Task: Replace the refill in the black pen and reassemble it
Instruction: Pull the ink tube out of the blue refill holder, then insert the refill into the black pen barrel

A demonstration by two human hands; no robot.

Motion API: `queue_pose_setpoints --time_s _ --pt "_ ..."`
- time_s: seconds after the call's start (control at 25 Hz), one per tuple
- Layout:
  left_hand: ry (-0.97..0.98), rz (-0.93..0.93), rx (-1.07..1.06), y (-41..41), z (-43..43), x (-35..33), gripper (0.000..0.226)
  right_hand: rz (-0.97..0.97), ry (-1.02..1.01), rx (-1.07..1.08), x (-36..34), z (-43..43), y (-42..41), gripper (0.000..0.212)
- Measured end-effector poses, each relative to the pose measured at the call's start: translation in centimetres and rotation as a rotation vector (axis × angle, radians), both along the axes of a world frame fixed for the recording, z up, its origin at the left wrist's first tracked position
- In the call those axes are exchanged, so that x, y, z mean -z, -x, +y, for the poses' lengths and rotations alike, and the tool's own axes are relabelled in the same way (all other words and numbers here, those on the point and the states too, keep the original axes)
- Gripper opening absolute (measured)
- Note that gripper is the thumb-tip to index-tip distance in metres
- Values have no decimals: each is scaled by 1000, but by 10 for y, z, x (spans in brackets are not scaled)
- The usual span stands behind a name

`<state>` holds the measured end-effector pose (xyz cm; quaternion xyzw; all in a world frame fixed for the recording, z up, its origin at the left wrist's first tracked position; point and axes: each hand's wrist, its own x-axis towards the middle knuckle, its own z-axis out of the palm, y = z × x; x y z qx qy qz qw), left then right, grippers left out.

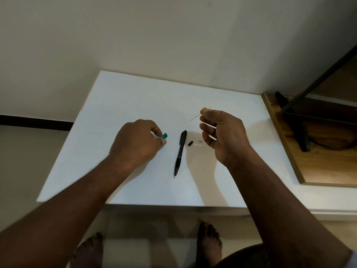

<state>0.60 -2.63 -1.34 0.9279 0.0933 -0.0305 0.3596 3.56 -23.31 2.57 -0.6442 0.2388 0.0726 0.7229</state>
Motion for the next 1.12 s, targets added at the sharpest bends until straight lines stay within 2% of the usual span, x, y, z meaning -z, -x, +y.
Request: queue_pose_setpoints --time_s 0.2,0.32,0.44,0.52,0.64,0.72,0.92,1.12 --pt "-153 -19 12 2 -2 2 22 1 2 -11 -1 0 1 7" --pt "-250 -143 18 4 -5 -1 33 0 0 -17 -3 0 2 8" --pt "-175 -293 80 7 -15 -1 31 -5 4 -25 -5 1 2 11" --pt "-147 -273 150 11 -29 2 41 -9 14 -25 -6 2 2 13" --pt "-285 -176 152 13 -48 10 56 -24 28 -32 -7 2 2 16" --pt "-335 -143 131 13 -52 11 52 -36 31 -37 -8 1 2 18" --pt "-381 -90 70 15 -47 4 24 -42 33 -45 -8 1 2 17" --pt "-443 -76 52 17 -43 -2 23 -47 57 -49 -8 3 2 17"
